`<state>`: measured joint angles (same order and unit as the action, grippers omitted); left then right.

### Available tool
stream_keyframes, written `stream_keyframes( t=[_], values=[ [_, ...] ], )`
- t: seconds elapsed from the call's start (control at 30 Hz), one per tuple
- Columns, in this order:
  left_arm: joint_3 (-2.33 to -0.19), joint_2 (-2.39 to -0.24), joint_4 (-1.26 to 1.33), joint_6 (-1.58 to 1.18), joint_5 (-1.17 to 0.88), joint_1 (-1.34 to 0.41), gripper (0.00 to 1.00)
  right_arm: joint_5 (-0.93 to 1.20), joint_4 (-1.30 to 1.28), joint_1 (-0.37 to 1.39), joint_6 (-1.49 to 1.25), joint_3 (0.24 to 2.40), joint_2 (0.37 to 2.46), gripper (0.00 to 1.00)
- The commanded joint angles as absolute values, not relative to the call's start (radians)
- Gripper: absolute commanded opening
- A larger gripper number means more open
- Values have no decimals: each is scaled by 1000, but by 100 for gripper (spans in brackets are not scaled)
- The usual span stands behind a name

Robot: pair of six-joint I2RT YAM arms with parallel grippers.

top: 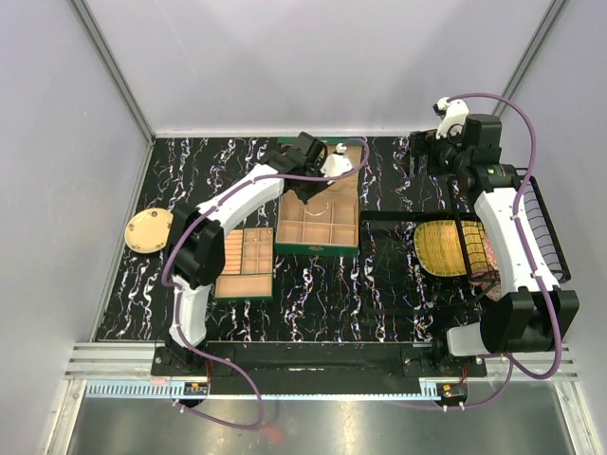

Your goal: Organize the mixed jewelry

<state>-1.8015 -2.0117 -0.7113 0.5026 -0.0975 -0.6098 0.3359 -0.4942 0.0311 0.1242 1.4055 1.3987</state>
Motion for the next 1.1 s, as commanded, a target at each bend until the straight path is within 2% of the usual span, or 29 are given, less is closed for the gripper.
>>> stream_keyframes(
  t=[0.0,0.47,1.07],
  values=[
    [-1868,-2068,-631,482,-32,-632,0,325,-445,34,136,1399,1402,100],
    [-1824,-2155,-509,479,69,-667,0,337,-440,34,146,1394,1411,100],
    [-1712,-2171,-413,476,95,-667,0,336,-439,32,146,1391,1424,100]
  ],
)
